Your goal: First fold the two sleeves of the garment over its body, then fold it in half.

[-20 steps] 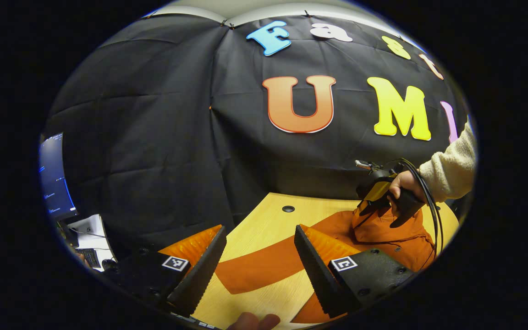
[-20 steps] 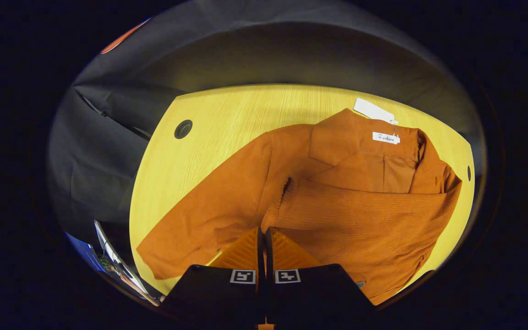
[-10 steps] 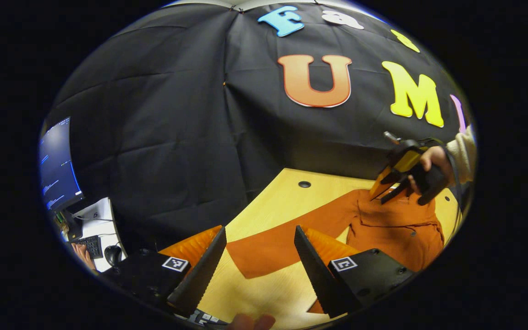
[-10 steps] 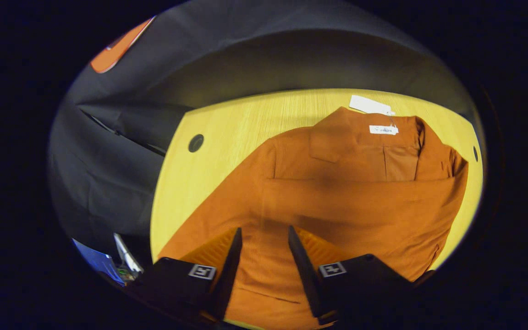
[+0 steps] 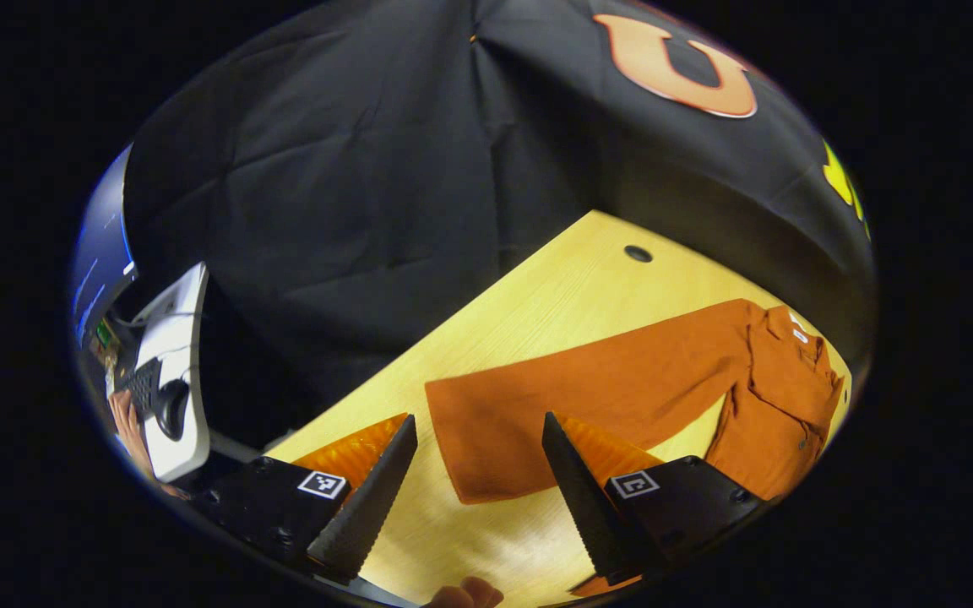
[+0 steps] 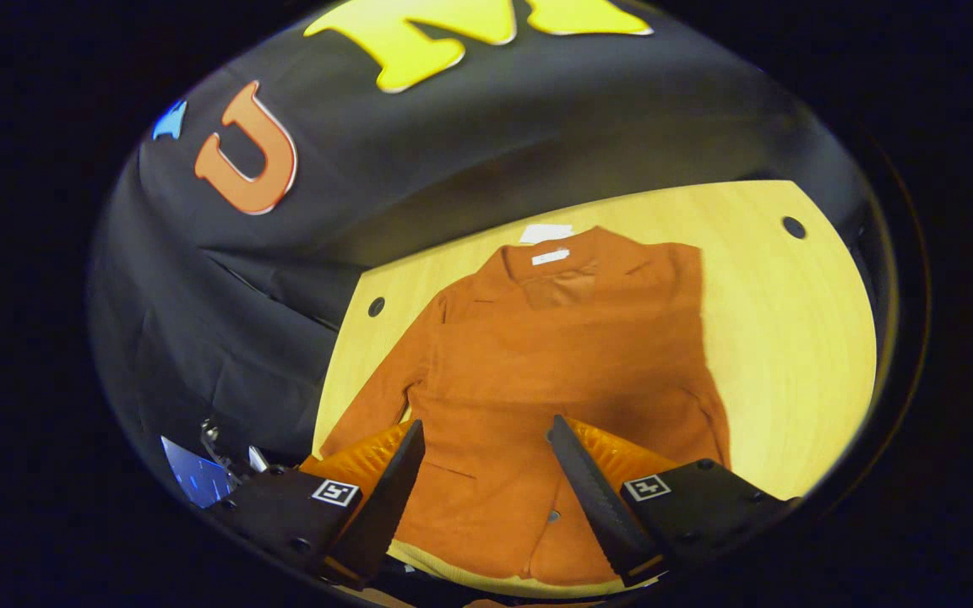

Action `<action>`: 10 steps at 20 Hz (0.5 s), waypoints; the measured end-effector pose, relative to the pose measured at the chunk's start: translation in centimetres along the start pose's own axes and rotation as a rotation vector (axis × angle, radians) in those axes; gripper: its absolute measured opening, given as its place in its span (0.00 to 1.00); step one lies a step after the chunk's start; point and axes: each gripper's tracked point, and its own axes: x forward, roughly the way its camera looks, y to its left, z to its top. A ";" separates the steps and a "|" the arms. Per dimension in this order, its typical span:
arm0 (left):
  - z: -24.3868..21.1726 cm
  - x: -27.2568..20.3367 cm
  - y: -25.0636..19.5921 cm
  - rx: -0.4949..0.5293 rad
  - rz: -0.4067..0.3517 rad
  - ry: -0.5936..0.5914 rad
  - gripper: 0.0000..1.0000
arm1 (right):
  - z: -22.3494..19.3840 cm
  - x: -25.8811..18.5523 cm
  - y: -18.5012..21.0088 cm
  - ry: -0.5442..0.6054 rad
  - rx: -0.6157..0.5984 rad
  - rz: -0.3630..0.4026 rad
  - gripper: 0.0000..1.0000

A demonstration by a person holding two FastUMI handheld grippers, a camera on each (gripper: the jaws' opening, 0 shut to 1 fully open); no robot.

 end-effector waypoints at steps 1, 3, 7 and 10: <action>-0.4 0.7 -0.2 -0.032 0.006 0.038 0.98 | -0.6 -2.4 -0.8 -0.021 0.038 0.018 0.98; -1.8 2.0 -0.5 -0.080 0.002 0.150 0.98 | -1.8 -6.4 -2.4 -0.065 0.085 0.024 0.97; -3.3 3.6 0.1 -0.178 0.028 0.338 0.98 | -1.9 -13.1 -5.2 -0.192 0.043 0.009 0.98; -2.0 4.3 1.0 -0.204 0.066 0.398 0.97 | -0.4 -17.3 -7.2 -0.304 0.011 -0.055 0.98</action>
